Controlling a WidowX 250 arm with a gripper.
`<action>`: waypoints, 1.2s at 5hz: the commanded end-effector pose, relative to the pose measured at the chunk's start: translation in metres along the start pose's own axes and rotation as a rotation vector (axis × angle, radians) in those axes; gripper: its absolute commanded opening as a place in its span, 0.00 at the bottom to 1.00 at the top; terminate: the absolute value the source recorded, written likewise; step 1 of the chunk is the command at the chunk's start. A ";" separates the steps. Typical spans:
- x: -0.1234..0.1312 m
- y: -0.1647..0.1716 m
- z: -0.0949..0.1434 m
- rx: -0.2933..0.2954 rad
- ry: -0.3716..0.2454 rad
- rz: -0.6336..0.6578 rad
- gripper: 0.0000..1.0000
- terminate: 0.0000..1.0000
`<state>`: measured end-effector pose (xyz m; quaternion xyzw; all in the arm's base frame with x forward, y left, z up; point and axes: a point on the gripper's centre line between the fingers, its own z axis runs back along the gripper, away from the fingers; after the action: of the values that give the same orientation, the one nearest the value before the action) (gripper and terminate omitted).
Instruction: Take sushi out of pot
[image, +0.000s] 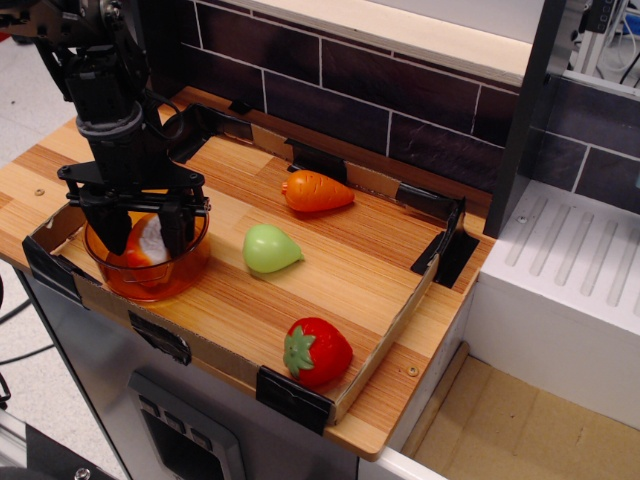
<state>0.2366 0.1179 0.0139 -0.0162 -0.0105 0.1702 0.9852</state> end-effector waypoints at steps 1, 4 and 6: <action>0.007 0.011 0.027 0.036 -0.087 0.047 0.00 0.00; 0.012 -0.022 0.109 -0.094 -0.087 0.094 0.00 0.00; 0.035 -0.101 0.083 -0.076 -0.037 0.089 0.00 0.00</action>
<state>0.2971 0.0328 0.0870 -0.0489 -0.0076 0.2159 0.9752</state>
